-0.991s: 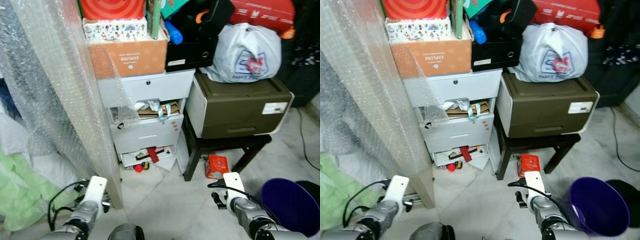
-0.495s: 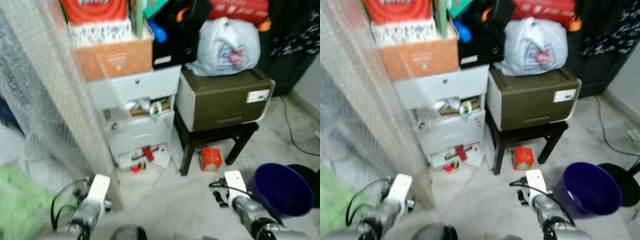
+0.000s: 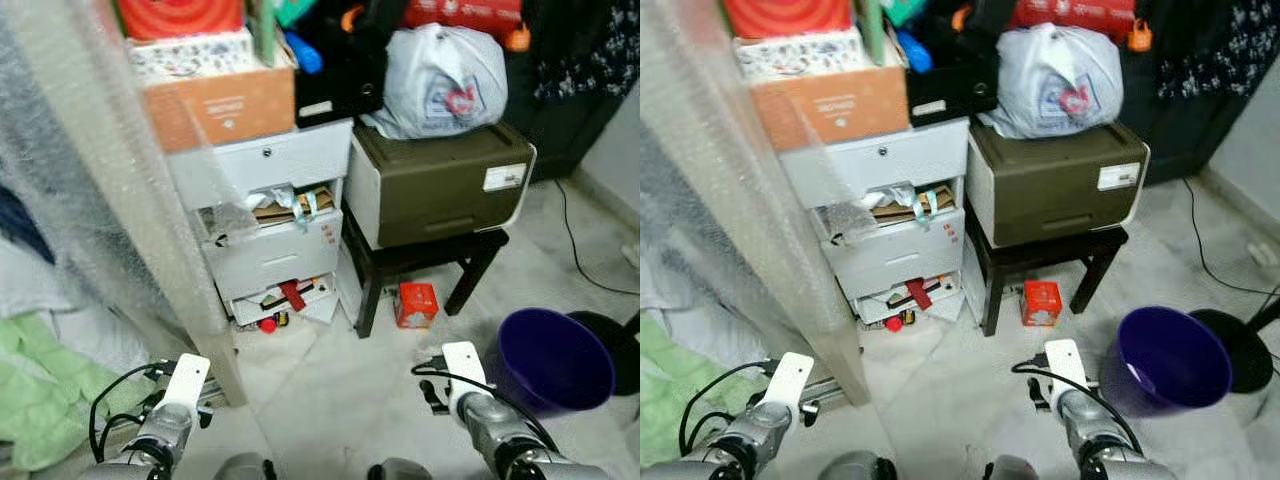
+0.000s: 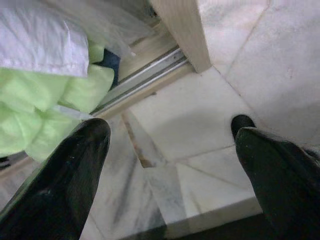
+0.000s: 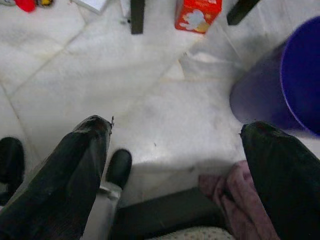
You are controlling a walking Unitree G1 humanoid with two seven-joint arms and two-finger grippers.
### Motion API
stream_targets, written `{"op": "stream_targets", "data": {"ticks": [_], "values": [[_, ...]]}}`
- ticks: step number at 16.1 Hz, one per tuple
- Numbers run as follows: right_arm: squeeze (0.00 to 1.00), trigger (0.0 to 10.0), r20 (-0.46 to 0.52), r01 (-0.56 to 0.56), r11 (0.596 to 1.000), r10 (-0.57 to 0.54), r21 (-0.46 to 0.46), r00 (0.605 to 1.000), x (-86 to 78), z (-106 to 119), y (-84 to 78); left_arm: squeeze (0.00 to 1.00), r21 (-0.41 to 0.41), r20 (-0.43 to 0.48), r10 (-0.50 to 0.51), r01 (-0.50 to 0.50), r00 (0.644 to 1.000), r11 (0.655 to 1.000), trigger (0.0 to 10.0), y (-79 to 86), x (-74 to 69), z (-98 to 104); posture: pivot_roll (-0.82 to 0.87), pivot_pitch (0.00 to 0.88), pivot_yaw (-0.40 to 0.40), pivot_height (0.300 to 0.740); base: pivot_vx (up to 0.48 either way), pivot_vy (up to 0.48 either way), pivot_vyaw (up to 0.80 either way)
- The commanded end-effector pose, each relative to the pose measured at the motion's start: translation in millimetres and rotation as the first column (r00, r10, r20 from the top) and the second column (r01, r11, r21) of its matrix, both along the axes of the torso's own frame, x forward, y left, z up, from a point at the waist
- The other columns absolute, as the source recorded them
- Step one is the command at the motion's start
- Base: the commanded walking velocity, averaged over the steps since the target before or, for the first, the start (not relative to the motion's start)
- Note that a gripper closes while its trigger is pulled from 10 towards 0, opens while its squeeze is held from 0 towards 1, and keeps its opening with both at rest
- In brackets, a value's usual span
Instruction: Clean up the room
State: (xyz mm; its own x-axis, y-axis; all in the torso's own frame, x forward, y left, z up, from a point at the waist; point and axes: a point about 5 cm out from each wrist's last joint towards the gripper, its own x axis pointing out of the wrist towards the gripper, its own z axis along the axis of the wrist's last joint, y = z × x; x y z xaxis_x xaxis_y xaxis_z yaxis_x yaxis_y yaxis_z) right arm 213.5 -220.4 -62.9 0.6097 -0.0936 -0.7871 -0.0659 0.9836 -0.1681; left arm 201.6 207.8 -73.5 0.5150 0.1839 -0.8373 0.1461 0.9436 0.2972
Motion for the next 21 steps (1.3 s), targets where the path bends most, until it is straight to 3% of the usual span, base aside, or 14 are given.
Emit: {"op": "stream_targets", "data": {"ticks": [1, 9, 21], "values": [[0.00, 10.0, 0.018, 0.001, 1.000, -0.001, -0.004, 1.000, 3.6, 2.3, 0.0, 0.00, -0.006, 0.011, 0.024, -0.024, 1.000, 1.000, 10.0, -0.3, 1.5, 0.8, -0.01, 0.000, 0.013, 0.740, 0.000, 0.480, 0.00], [0.00, 10.0, 0.034, -0.004, 1.000, 0.005, -0.014, 0.999, 6.3, 4.2, -0.6, 0.00, 0.017, -0.004, 0.024, -0.024, 1.000, 1.000, 10.0, 7.4, -4.4, -0.8, -0.02, 0.000, 0.018, 0.740, 0.000, 0.480, 0.00], [0.00, 10.0, 0.033, 0.002, 1.000, -0.001, -0.026, 0.999, 3.5, 3.5, -4.1, 0.00, 0.026, 0.003, 0.033, -0.033, 0.999, 0.999, 10.0, 0.5, -6.3, -3.0, -0.01, 0.000, 0.006, 0.740, 0.000, 0.470, 0.00]]}}
